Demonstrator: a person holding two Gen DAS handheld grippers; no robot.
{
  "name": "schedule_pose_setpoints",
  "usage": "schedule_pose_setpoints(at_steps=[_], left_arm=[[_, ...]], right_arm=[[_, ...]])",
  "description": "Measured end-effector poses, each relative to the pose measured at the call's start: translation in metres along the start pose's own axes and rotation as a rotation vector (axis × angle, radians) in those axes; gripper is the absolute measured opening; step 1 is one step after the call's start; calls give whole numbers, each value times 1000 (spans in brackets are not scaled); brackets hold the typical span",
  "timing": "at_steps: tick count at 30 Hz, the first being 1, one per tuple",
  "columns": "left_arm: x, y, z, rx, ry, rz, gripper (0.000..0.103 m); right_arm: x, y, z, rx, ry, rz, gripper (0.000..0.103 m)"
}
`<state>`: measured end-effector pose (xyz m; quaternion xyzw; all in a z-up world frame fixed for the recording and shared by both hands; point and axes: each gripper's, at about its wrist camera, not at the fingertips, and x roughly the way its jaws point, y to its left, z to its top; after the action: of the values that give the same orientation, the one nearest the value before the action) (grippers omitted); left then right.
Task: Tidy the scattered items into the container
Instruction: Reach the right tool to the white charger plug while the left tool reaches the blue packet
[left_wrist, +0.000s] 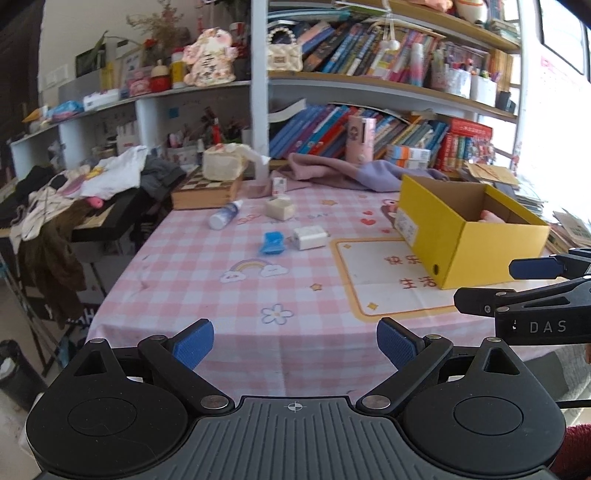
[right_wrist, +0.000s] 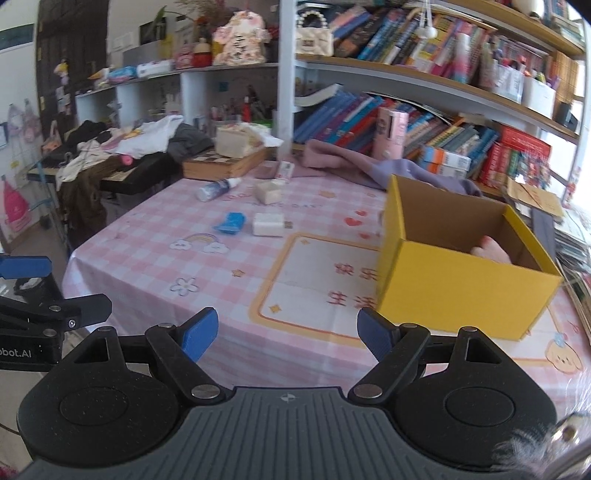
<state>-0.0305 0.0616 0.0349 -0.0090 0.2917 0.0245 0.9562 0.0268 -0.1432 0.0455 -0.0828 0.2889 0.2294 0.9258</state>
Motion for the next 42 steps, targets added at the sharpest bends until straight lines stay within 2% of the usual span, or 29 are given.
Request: schedule_pose_setpoints(at_steps=[6,11,25,30,42], left_arm=[[3,15,1,-22,1,49,97],[14,23,4,-31,17,60,97],[82,39,31,8,44,0,97],[109,42,40,33,82,-33,97],[164,60,74,29,104,-46,97]], right_arm=[[18,13,9,-29,7,53,82],[33,18,17,-36,4,69,82],[105,12,45,-21,58,51,81],[133,11,60,-15,84,49,80],[195,3,97,-3,121,62,79]])
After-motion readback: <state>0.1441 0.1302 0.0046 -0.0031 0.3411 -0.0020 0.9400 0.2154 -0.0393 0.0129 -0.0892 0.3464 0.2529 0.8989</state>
